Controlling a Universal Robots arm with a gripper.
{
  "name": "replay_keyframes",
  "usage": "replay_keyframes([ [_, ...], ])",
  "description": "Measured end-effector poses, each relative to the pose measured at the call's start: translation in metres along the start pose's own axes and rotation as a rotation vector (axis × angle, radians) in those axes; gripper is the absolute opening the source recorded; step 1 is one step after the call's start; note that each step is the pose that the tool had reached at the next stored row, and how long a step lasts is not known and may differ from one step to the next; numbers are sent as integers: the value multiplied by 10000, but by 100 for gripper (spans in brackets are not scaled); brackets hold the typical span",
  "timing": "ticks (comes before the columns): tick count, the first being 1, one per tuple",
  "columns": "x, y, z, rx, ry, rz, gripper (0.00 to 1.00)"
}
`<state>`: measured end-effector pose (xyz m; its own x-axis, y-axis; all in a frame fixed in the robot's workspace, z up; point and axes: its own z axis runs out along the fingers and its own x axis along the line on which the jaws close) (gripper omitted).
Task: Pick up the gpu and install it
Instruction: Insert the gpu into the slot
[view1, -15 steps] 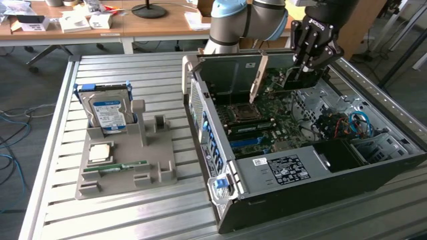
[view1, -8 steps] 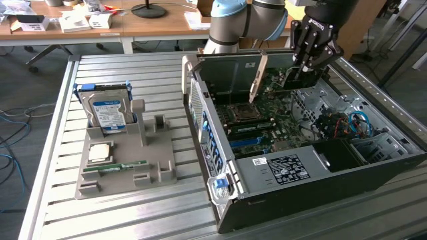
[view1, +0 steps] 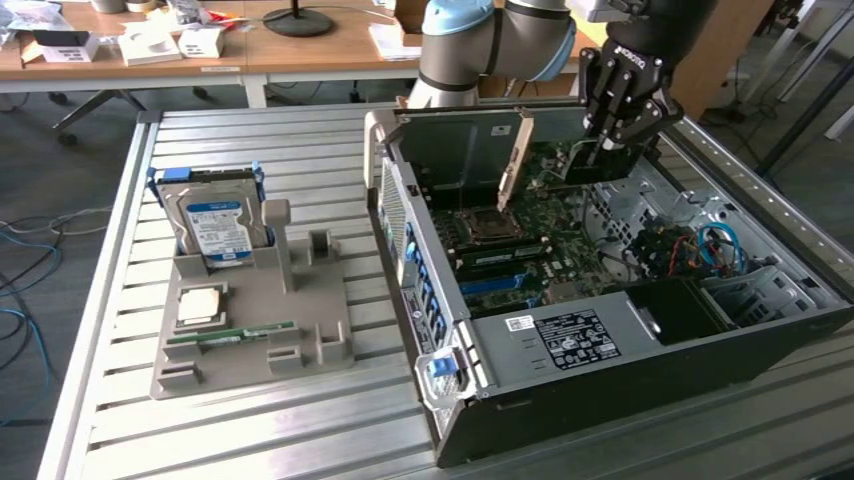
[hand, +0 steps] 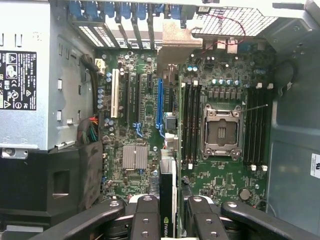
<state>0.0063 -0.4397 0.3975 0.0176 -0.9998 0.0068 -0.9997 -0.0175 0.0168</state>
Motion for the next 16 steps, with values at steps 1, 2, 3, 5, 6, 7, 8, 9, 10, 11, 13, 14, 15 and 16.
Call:
replay_keyframes([
  [1,0,0,0,0,0,0,26],
  [2,0,0,1,1,-2,0,26],
  [3,0,0,1,0,-2,0,26],
  [5,0,0,1,1,-2,0,26],
  [6,0,2,1,1,-1,1,26],
  [7,0,8,1,1,-1,3,26],
  [8,0,15,2,2,-1,2,26],
  [9,0,23,2,5,-2,0,26],
  [10,0,32,3,6,-2,0,26],
  [11,0,39,3,7,-2,0,26],
  [13,-1,51,3,7,-2,0,26],
  [14,-1,56,3,8,-2,0,26],
  [15,-1,61,3,7,-1,1,26],
  [16,-1,65,3,7,-1,1,26],
])
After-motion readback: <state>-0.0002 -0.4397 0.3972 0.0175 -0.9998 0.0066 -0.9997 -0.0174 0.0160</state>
